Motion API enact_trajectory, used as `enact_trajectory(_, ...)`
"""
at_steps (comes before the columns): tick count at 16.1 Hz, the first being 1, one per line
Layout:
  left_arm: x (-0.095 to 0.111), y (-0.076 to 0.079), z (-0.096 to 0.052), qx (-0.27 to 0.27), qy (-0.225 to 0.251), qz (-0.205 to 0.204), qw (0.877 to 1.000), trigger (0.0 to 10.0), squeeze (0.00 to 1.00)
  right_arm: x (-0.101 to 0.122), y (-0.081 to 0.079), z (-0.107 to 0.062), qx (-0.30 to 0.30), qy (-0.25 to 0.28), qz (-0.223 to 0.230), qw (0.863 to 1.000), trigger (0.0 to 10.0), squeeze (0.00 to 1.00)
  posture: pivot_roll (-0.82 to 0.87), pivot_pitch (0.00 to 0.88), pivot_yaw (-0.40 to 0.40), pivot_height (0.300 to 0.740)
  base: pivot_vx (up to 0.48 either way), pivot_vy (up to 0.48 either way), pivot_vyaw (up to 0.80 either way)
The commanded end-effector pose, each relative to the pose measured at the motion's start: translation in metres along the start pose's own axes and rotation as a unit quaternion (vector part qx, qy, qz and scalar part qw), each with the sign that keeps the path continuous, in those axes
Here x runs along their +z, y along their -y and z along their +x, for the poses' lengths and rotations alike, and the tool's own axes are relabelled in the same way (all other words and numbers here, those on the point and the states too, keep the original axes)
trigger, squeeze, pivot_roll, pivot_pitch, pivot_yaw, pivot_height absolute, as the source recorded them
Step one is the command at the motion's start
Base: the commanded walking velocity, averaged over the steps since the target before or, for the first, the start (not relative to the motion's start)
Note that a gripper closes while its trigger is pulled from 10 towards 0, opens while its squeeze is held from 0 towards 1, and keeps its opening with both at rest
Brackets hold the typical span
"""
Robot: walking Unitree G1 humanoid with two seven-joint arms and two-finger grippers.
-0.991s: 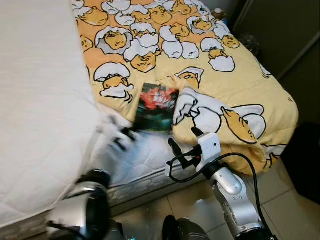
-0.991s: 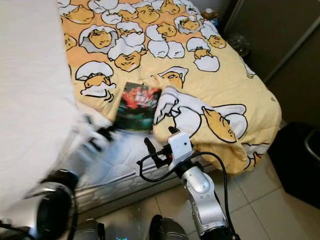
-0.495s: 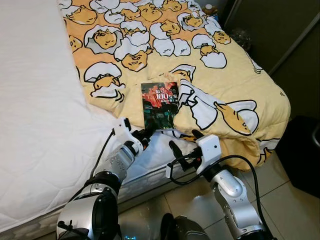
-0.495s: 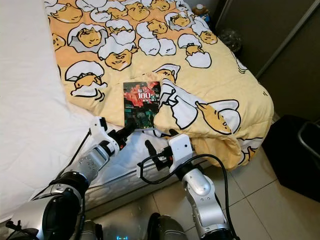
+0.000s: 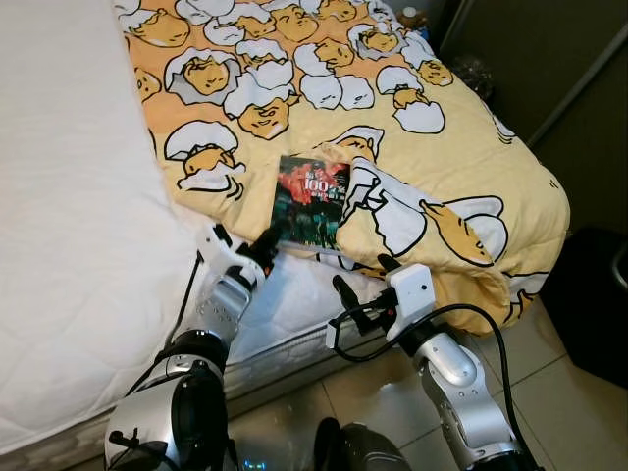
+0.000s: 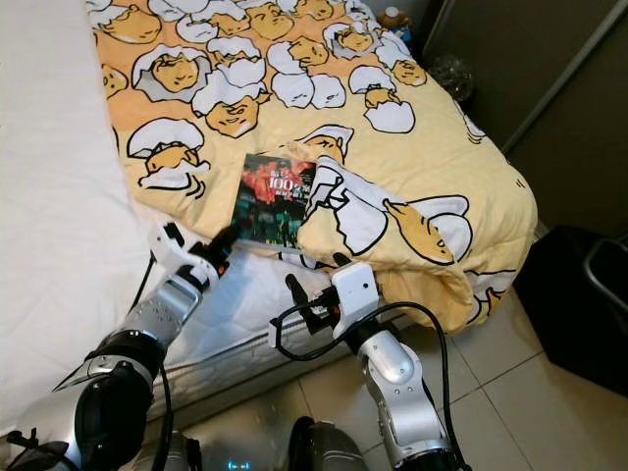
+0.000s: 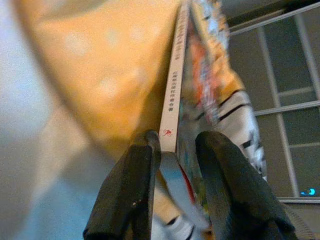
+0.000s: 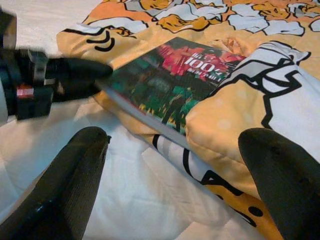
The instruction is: Clean up the room
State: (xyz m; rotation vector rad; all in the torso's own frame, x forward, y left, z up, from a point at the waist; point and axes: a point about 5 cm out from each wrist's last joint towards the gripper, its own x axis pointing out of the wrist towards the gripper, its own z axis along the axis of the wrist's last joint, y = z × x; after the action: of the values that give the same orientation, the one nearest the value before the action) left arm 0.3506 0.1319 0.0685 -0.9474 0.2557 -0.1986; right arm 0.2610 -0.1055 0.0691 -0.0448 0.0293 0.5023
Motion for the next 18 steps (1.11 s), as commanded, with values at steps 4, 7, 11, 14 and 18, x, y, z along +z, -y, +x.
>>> enact_trajectory(4,0.029,0.026,0.002,-0.073,0.042,0.023,0.996,0.0,0.00,0.001,0.007,-0.006,-0.014,-0.006,-0.003,1.000,10.0,0.00,-0.10,0.152,-0.130,0.710,0.000,0.000,0.00)
enact_trajectory(7,0.053,0.024,-0.011,-0.070,0.071,0.073,0.992,0.0,0.00,0.002,0.012,-0.004,-0.027,-0.013,0.005,1.000,10.0,0.00,-0.07,0.130,-0.124,0.710,0.000,0.000,0.00)
enact_trajectory(11,0.074,-0.005,-0.044,0.017,0.075,0.273,0.959,0.0,0.00,0.014,0.033,0.004,-0.082,0.000,0.052,0.995,10.0,0.00,-0.03,0.082,-0.117,0.710,0.000,0.000,0.00)
enact_trajectory(14,0.076,-0.016,-0.059,0.073,0.084,0.313,0.943,0.0,0.00,0.022,0.045,0.007,-0.106,0.011,0.062,0.992,10.0,0.00,0.00,0.052,-0.119,0.710,0.000,0.000,0.00)
enact_trajectory(18,0.063,-0.007,-0.055,0.067,0.086,0.325,0.939,0.0,0.00,0.023,0.050,0.017,-0.121,0.010,0.081,0.989,10.0,0.00,0.02,0.018,-0.119,0.710,0.000,0.000,0.26)
